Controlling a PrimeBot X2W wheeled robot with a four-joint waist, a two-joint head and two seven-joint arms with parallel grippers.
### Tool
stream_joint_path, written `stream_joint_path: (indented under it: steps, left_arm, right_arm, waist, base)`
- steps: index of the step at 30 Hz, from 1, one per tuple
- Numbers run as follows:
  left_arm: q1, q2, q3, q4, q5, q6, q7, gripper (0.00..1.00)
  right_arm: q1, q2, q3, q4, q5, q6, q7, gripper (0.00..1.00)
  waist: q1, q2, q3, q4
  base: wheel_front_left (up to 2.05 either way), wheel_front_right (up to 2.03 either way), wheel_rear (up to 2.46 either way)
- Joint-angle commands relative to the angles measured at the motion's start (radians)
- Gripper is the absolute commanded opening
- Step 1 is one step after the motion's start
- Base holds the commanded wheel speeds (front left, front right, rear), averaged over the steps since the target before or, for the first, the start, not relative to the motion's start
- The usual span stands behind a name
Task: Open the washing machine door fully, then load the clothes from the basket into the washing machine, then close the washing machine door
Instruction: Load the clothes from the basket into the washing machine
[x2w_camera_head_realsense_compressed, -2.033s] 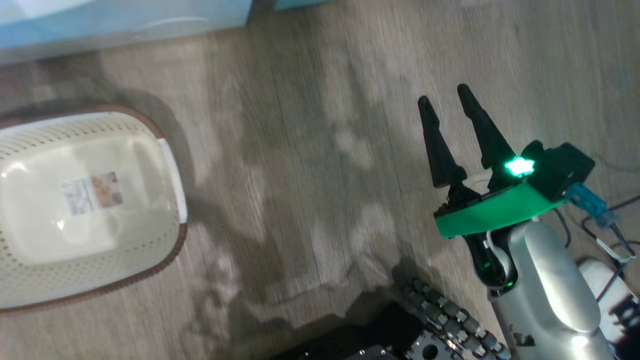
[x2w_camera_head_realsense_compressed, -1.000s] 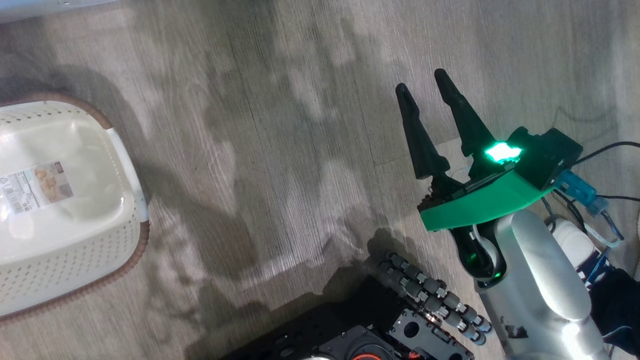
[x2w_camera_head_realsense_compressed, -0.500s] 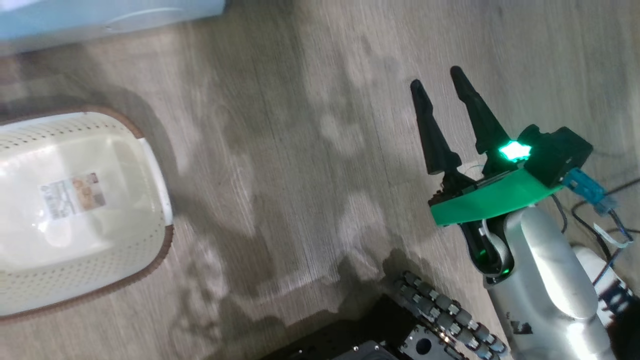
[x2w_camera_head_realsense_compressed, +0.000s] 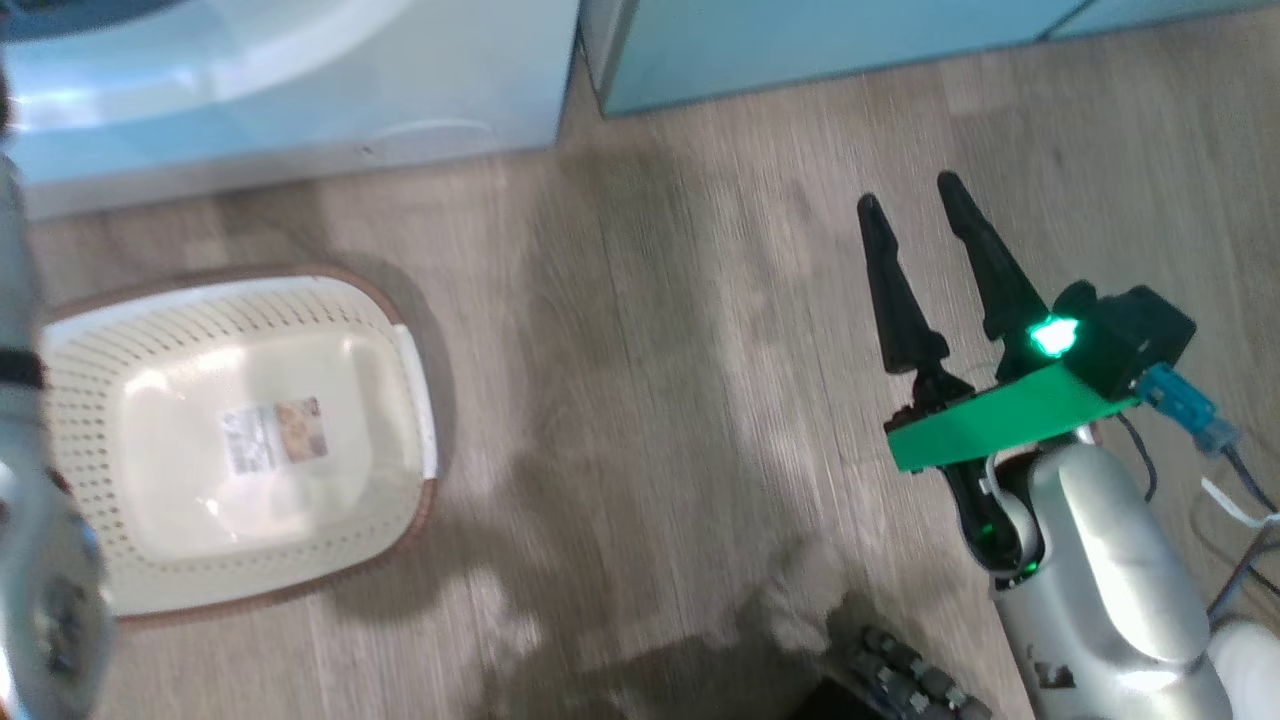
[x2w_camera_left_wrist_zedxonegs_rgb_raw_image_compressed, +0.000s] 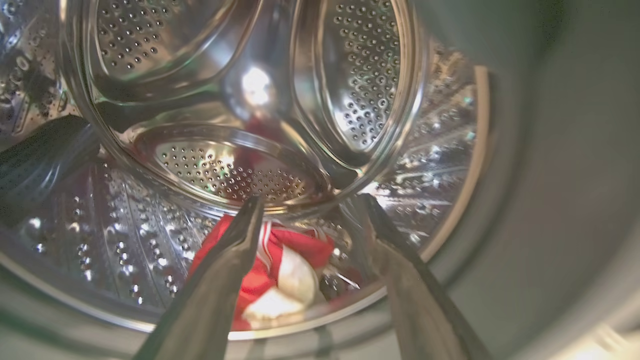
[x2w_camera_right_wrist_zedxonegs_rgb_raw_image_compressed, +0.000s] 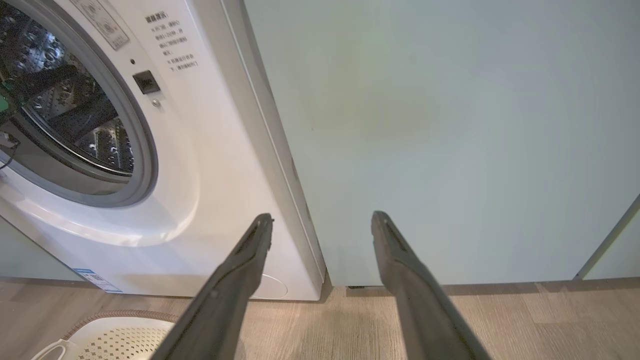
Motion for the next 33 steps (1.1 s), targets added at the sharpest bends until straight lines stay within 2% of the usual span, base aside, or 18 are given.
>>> stream_joint_path:
  steps: [1,9,22,33]
  left_arm:
    - [0.022,0.027,0.003,-0.045,-0.01,-0.006,-0.009,1.0]
    - [0.275,-0.029,-0.011,-0.148,-0.067,-0.008,-0.009,1.0]
    - [0.684,-0.115,-0.062,-0.369,-0.053,-0.008,-0.009,1.0]
    - [0.943,-0.181,-0.044,-0.53,-0.011,0.044,-0.009,1.0]
  right_arm:
    - [0.027,-0.001,0.011,-0.022,-0.012,0.0,-0.006,1.0]
    - [0.081,-0.001,-0.011,0.003,-0.04,0.0,-0.006,1.0]
    - [0.2,-0.001,-0.042,0.03,-0.075,0.0,-0.006,1.0]
    - [0.258,-0.001,-0.055,0.028,-0.082,0.0,-0.006,1.0]
  waist:
    - [0.0,-0.0001,-0.068,0.036]
    - [0.0,-0.0001,-0.234,0.073]
    - [0.0,-0.0001,-0.459,0.125]
    - [0.0,-0.0001,-0.541,0.165]
  base:
    - [0.0,0.0,0.0]
    - [0.0,0.0,0.0]
    - [0.0,0.0,0.0]
    - [0.0,0.0,0.0]
